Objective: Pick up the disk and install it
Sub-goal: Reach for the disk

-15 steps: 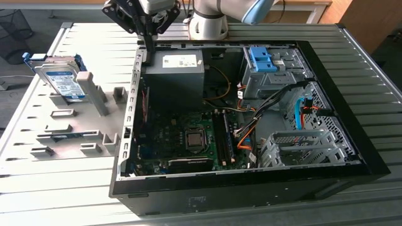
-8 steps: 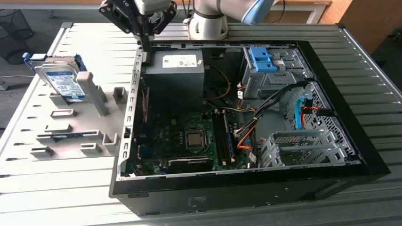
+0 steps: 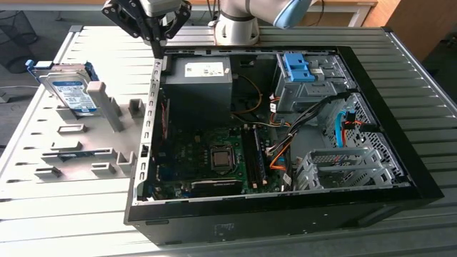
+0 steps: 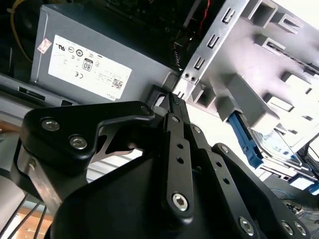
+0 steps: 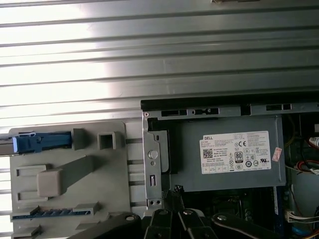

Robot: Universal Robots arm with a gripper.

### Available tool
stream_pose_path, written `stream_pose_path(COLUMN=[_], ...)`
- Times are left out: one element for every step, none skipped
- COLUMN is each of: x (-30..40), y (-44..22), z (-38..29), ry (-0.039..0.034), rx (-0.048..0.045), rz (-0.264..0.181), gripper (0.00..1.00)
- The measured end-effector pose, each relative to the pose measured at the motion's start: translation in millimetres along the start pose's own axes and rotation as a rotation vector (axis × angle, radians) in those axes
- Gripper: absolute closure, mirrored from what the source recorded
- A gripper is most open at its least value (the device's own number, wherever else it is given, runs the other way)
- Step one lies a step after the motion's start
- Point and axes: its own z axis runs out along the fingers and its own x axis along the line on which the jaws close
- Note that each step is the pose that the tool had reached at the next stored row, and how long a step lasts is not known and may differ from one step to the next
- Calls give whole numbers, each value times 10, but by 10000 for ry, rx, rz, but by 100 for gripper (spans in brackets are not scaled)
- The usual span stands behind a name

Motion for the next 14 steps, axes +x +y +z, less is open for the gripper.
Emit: stream_pose_path(x=[16, 33, 49, 65, 80, 91, 96, 96, 96, 97, 97, 98, 98, 99], y=[0, 0, 0, 0, -1, -1, -1, -1, -1, -1, -1, -1, -1, -1], z=[0, 0, -1, 0, 0, 0, 1, 1, 0, 0, -1, 0, 0, 0], ry=[0, 0, 1, 0, 0, 0, -1, -1, 0, 0, 1, 0, 0, 0], rx=[0, 0, 1, 0, 0, 0, -1, -1, 0, 0, 0, 0, 0, 0], rz=[1, 0, 0, -1, -1, 0, 0, 0, -1, -2, -1, 0, -1, -1], gripper=[89, 89, 89, 89, 89, 89, 89, 89, 89, 89, 89, 89, 89, 89])
